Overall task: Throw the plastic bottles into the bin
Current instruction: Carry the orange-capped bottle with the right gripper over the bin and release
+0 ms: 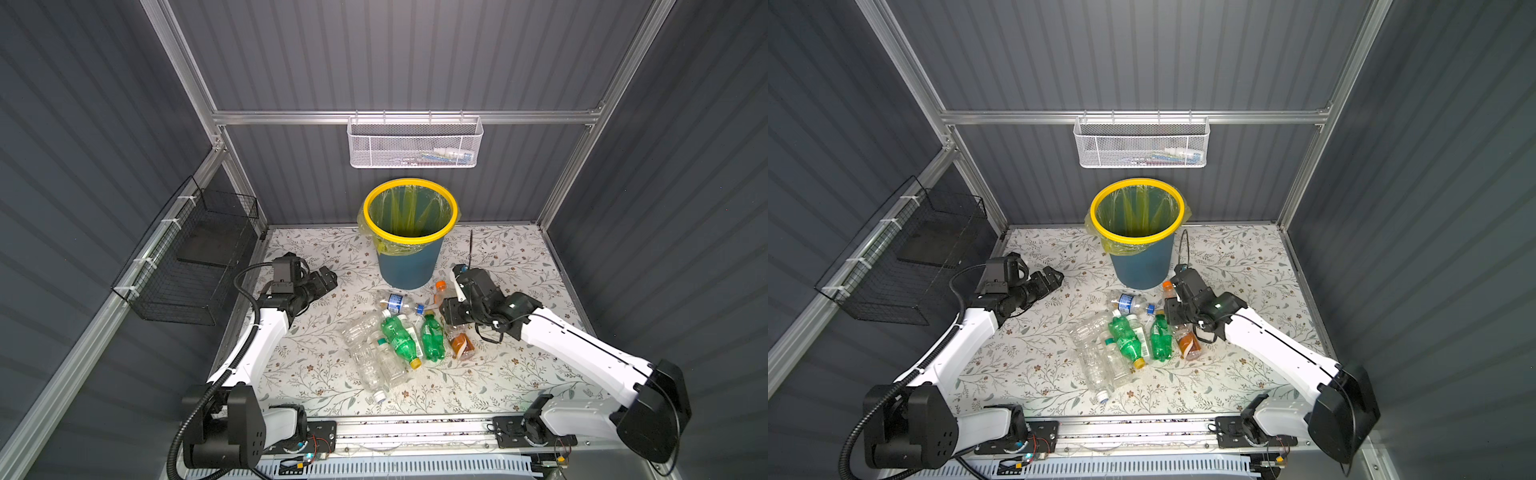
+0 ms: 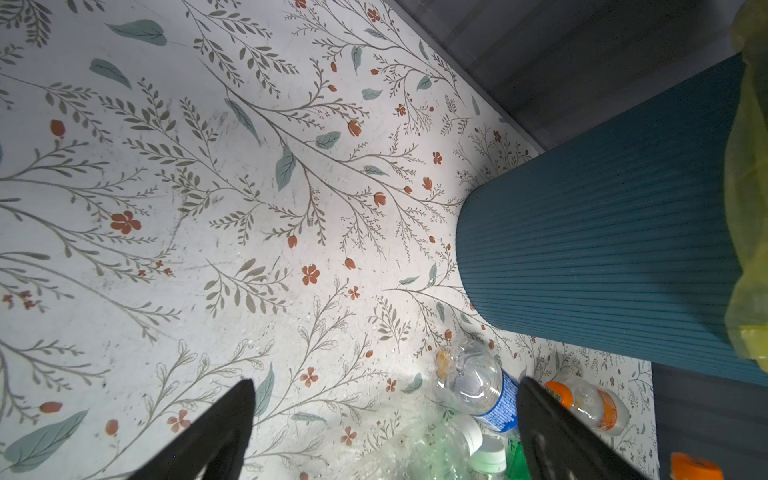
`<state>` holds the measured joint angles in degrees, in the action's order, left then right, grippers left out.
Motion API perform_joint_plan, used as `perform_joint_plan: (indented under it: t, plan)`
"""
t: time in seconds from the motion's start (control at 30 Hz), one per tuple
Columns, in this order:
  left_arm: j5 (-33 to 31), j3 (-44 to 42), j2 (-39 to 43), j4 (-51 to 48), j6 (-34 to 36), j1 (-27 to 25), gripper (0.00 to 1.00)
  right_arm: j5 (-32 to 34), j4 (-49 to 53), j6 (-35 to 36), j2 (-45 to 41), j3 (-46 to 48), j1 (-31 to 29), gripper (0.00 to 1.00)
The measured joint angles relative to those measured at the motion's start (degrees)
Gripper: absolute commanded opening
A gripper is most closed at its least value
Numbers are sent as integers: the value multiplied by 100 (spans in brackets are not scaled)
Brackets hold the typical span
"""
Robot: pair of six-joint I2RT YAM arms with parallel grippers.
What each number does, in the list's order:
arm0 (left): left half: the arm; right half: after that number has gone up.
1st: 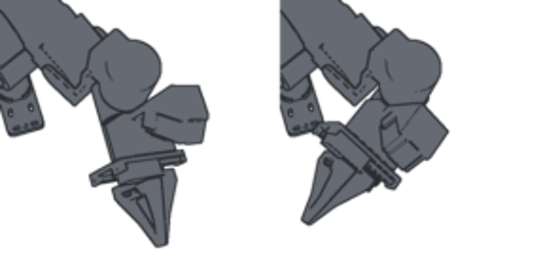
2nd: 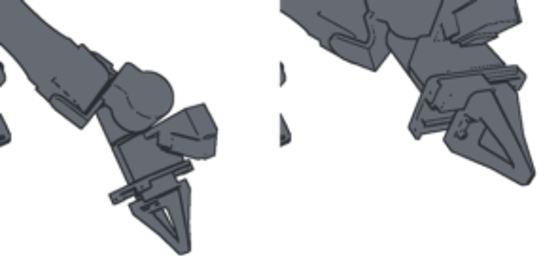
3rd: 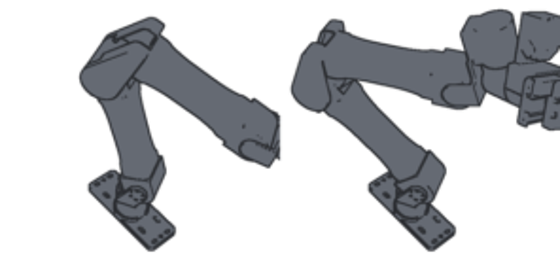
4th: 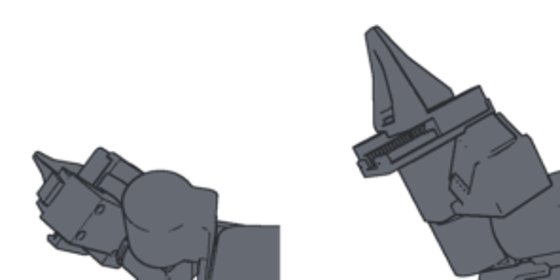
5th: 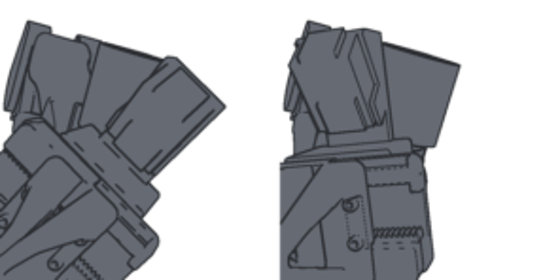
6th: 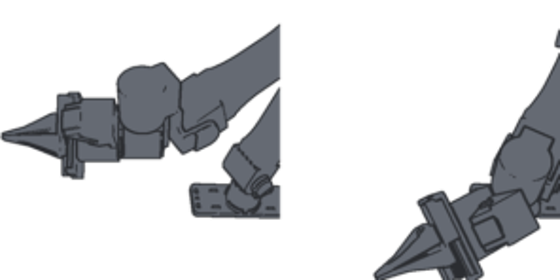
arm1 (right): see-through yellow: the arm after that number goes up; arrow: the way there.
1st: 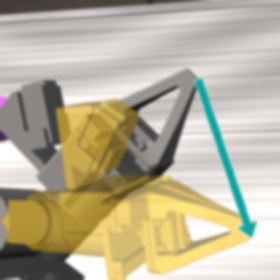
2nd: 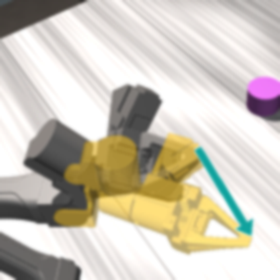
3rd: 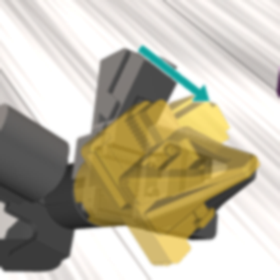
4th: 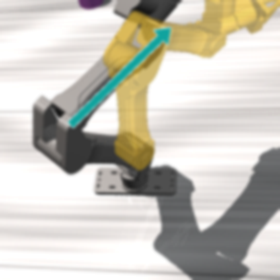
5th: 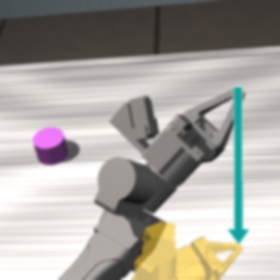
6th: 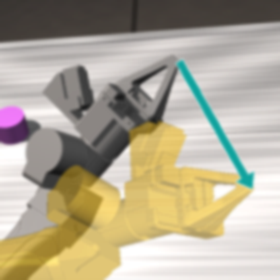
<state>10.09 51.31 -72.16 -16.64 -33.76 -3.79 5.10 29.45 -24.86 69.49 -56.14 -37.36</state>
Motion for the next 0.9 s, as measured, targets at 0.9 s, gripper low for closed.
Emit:
perform_joint_plan:
  t: [0.9]
  plan:
    - [-776,597,420,-577,28,-918,98,127,-2691,2376,-1338,-2114,922,54]
